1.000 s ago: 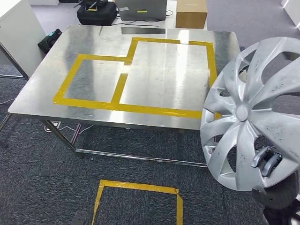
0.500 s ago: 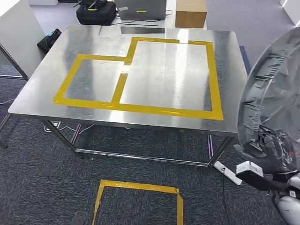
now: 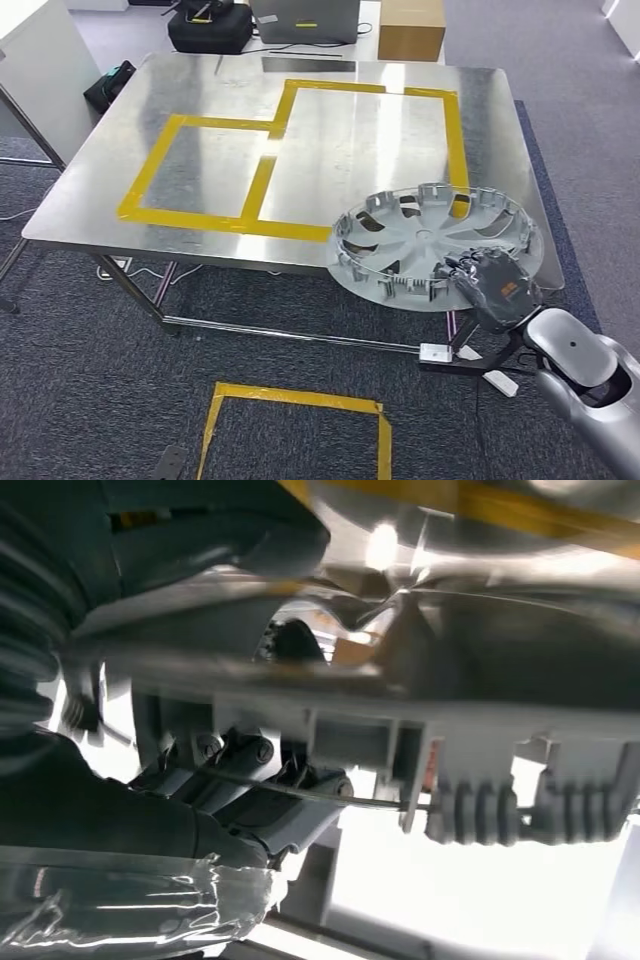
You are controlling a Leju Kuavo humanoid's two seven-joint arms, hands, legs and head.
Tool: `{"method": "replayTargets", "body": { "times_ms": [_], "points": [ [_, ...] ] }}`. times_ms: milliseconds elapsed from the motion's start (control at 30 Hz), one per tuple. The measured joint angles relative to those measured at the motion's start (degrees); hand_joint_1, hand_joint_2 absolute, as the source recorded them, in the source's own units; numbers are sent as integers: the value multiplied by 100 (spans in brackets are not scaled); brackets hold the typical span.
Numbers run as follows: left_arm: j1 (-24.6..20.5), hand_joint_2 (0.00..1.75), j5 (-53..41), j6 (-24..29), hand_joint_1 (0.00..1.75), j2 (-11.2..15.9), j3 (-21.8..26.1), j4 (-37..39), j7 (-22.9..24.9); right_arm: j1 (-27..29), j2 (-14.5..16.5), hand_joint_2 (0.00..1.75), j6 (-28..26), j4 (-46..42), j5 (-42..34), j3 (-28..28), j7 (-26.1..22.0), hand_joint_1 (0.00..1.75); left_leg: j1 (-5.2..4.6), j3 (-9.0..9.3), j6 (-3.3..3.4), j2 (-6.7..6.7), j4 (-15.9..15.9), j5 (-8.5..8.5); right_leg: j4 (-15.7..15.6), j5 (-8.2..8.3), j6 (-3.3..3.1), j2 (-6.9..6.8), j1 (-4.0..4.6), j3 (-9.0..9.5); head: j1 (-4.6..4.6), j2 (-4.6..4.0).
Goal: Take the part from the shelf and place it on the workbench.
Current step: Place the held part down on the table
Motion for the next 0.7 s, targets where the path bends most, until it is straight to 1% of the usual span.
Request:
{"method": "replayTargets", "body": {
  "times_ms": [133, 200, 267, 367, 500, 567, 700],
  "points": [
    [3, 175, 50, -88, 0, 26, 0, 0, -167, -417, -139, 175, 232, 193, -118, 471, 70, 175, -1, -2, 1, -3, 2, 1, -1, 2, 1, -1, -1, 0, -3, 0],
    [8, 175, 98, -148, 0, 33, 1, 0, -288, -505, -285, 175, 248, 260, -189, 626, 252, 175, -1, -3, 2, -5, 2, 1, -4, 2, 1, -3, -1, 1, -2, 0],
    [19, 175, 179, -239, 0, 37, 10, 0, -389, -501, -438, 175, 144, 308, -213, 709, 509, 175, -2, -6, 2, -8, 3, 0, -6, 2, 1, -5, -1, 1, -1, 0],
    [38, 175, 262, -376, 0, 49, 26, 0, -511, -347, -610, 175, -143, 360, -71, 721, 948, 175, -2, -8, 4, -8, 3, -2, -10, 2, 1, -5, -1, 0, -2, 0],
    [36, 175, 299, -422, 0, 59, 43, 0, -526, -14, -671, 175, -326, 422, 229, 602, 1398, 175, -1, -9, 6, -7, 3, -4, -13, 2, 1, -4, -1, 0, -1, 0],
    [36, 175, 305, -424, 0, 61, 59, 0, -514, 129, -669, 175, -350, 457, 356, 516, 1536, 175, -1, -10, 6, -7, 3, -4, -13, 2, 1, -4, -1, -1, -1, 0],
    [31, 175, 295, -452, 0, 62, 68, 0, -505, 294, -651, 175, -379, 517, 460, 388, 1655, 175, 0, -10, 6, -7, 2, -4, -13, 2, 1, -4, 0, -1, -2, 0]
  ]
}}
